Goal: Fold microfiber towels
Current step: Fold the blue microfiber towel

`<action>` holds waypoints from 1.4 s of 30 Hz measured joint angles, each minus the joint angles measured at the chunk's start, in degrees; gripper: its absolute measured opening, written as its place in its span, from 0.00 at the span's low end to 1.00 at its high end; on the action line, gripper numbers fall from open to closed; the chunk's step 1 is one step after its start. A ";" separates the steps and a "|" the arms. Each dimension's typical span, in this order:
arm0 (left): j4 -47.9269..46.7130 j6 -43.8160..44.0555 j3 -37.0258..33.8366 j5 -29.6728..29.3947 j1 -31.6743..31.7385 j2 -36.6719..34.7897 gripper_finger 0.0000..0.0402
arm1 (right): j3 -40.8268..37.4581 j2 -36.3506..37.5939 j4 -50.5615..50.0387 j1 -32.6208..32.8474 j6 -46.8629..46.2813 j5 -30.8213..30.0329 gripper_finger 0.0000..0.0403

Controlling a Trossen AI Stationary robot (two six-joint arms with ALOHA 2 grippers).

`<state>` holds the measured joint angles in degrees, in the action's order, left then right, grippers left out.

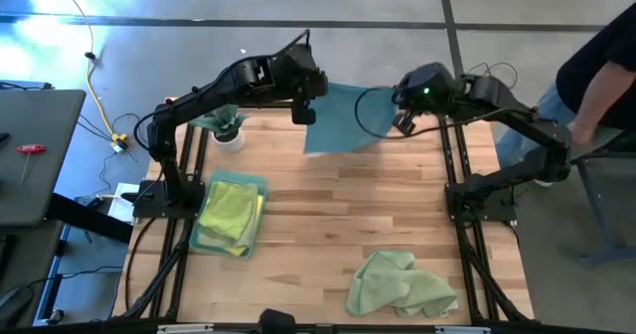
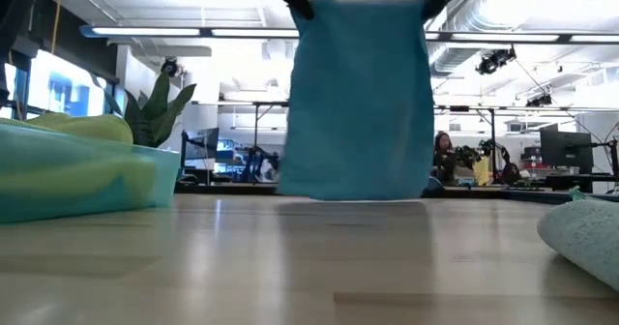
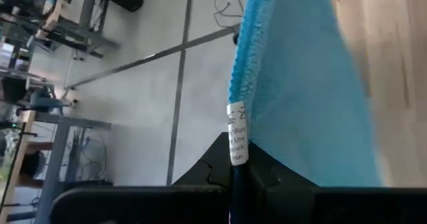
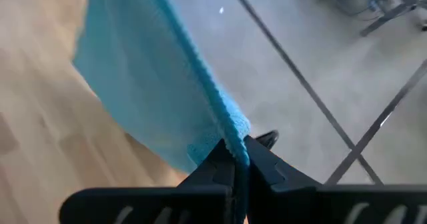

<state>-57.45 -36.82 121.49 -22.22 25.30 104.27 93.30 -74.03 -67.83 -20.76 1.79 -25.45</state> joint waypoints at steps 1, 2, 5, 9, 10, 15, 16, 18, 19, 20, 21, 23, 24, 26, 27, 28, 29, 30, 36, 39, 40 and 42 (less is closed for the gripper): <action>-0.06 0.18 0.02 0.20 0.21 0.00 0.00 | 0.63 -0.02 0.26 -0.51 -0.20 0.02 0.00; -0.21 0.54 0.00 0.84 0.43 0.00 0.00 | 0.78 -0.08 0.24 -1.03 -0.66 0.09 0.00; -0.86 2.78 0.00 1.65 0.88 0.00 0.00 | -0.05 -0.93 -0.12 -1.53 -2.87 1.98 0.00; -7.83 12.58 -0.22 14.45 0.88 0.11 0.00 | -4.67 -1.81 -1.08 -0.17 -7.73 8.22 0.00; -9.64 14.78 -0.83 18.60 0.21 0.37 0.00 | -6.44 -2.03 -1.46 0.45 -9.11 9.85 0.00; -13.06 20.23 -10.37 23.12 -4.09 1.21 0.00 | -16.83 -2.15 -0.39 5.14 -16.88 20.16 0.00; -12.74 21.11 -12.95 23.33 -5.30 1.13 0.00 | -18.84 -2.18 -0.33 6.47 -18.71 21.67 0.00; -12.72 22.80 -17.88 23.93 -7.85 1.14 0.00 | -22.49 -2.16 1.10 9.49 -22.00 23.08 0.00; -12.60 23.61 -20.06 24.54 -9.36 1.21 0.00 | -24.23 -2.15 2.44 11.19 -23.58 23.93 0.00; -12.21 24.52 -22.15 25.37 -10.86 1.22 0.00 | -25.85 -2.18 3.81 12.79 -25.04 25.64 0.00; -11.56 25.50 -23.86 26.21 -12.34 1.20 0.00 | -27.16 -2.18 5.26 14.46 -26.50 27.69 0.00; -10.33 27.57 -26.60 28.22 -15.27 1.20 0.00 | -29.23 -2.15 8.26 17.71 -29.45 32.85 0.00; -10.19 28.73 -27.36 28.87 -16.74 1.20 0.00 | -29.98 -2.18 9.94 19.53 -30.82 34.87 0.00; -8.96 30.64 -28.13 31.06 -19.66 1.15 0.00 | -31.09 -2.15 12.38 22.90 -33.70 36.72 0.00; -8.29 31.52 -28.39 31.92 -21.07 1.13 0.00 | -31.64 -2.14 13.66 24.54 -35.01 36.92 0.00; -7.69 32.27 -28.68 33.26 -22.46 1.14 0.00 | -32.19 -2.15 14.93 25.92 -36.17 36.94 0.00; -6.82 33.17 -29.03 34.25 -23.73 1.14 0.00 | -32.73 -2.15 16.09 27.21 -37.25 36.94 0.00; -5.65 34.18 -29.28 34.70 -24.92 1.14 0.00 | -33.31 -2.15 17.10 28.35 -38.07 36.92 0.00; -0.42 39.52 -31.09 34.03 -28.83 1.41 0.00 | -37.87 -2.15 21.28 32.58 -42.42 35.41 0.00; 0.03 40.81 -31.82 33.47 -29.24 1.92 0.00 | -39.72 -2.15 22.50 33.36 -42.93 34.95 0.00; 0.27 41.14 -32.19 33.39 -29.24 1.94 0.00 | -40.01 -2.15 22.88 33.45 -42.83 34.59 0.00; 1.51 41.55 -33.33 33.35 -28.84 1.86 0.00 | -40.24 -2.15 22.62 33.46 -41.62 32.96 0.00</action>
<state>-55.95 4.73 88.16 11.13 -3.54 106.13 53.06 -76.18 -45.20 12.70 -39.82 7.51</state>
